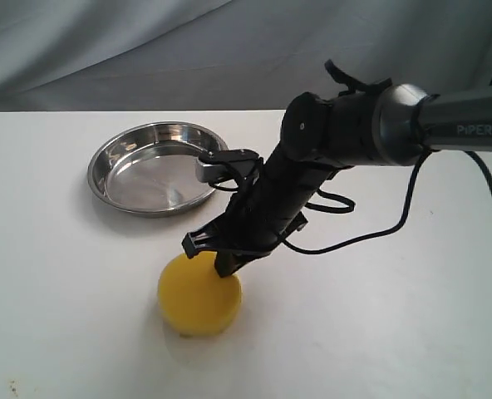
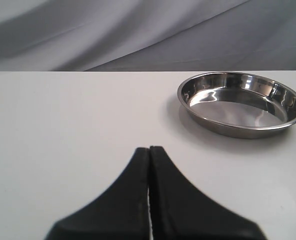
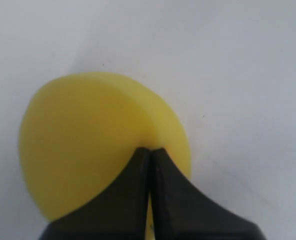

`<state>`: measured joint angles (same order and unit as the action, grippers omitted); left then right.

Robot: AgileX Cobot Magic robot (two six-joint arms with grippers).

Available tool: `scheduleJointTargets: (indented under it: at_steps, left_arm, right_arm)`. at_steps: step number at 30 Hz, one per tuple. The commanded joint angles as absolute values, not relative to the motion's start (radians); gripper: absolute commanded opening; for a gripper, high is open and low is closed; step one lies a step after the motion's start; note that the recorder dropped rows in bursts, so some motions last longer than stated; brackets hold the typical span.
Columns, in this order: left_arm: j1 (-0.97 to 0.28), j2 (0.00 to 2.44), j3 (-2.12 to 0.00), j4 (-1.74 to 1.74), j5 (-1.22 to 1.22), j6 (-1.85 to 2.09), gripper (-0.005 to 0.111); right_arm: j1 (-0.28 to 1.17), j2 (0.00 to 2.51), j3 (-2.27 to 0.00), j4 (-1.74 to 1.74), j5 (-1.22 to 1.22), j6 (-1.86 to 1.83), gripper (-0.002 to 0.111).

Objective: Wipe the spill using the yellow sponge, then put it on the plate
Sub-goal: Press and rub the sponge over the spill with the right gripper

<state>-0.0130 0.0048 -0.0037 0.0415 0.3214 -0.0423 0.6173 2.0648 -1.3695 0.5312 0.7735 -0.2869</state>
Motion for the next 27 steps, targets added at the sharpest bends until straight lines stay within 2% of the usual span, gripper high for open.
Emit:
scheduleJointTargets:
  at_steps: [1, 3, 4, 7, 8, 10, 15, 17, 20, 24, 27]
  left_arm:
    - [-0.010, 0.000, 0.000, 0.040, 0.310, -0.044, 0.000]
    - [-0.010, 0.000, 0.000, 0.040, 0.310, -0.044, 0.000]
    - [-0.010, 0.000, 0.000, 0.040, 0.310, -0.044, 0.000]
    - [-0.010, 0.000, 0.000, 0.040, 0.310, -0.044, 0.000]
    - [-0.010, 0.000, 0.000, 0.040, 0.310, -0.044, 0.000]
    - [-0.010, 0.000, 0.000, 0.040, 0.310, -0.044, 0.000]
    - [-0.010, 0.000, 0.000, 0.040, 0.310, -0.044, 0.000]
    - [-0.010, 0.000, 0.000, 0.040, 0.310, -0.044, 0.000]
    - [-0.010, 0.000, 0.000, 0.040, 0.310, -0.044, 0.000]
    - [-0.010, 0.000, 0.000, 0.040, 0.310, -0.044, 0.000]
    - [-0.010, 0.000, 0.000, 0.040, 0.310, -0.044, 0.000]
  right_arm:
    - [0.619, 2.120, -1.375, 0.535, 0.791, -0.284, 0.000]
    - [0.619, 2.124, -1.375, 0.533, 0.791, -0.284, 0.006]
    - [0.619, 2.122, -1.375, 0.531, 0.791, -0.284, 0.015]
    - [0.619, 2.102, -1.375, 0.519, 0.791, -0.287, 0.055]
    - [0.619, 2.095, -1.375, 0.507, 0.791, -0.287, 0.063]
    - [0.619, 2.082, -1.375, 0.497, 0.791, -0.287, 0.066]
    - [0.619, 2.012, -1.375, 0.462, 0.779, -0.280, 0.066]
    - [0.625, 1.984, -1.375, 0.462, 0.781, -0.280, 0.061]
    - [0.658, 1.964, -1.375, 0.464, 0.803, -0.283, 0.041]
    - [0.739, 1.962, -1.375, 0.441, 0.802, -0.316, 0.004]
    - [0.782, 1.962, -1.375, 0.370, 0.758, -0.303, 0.000]
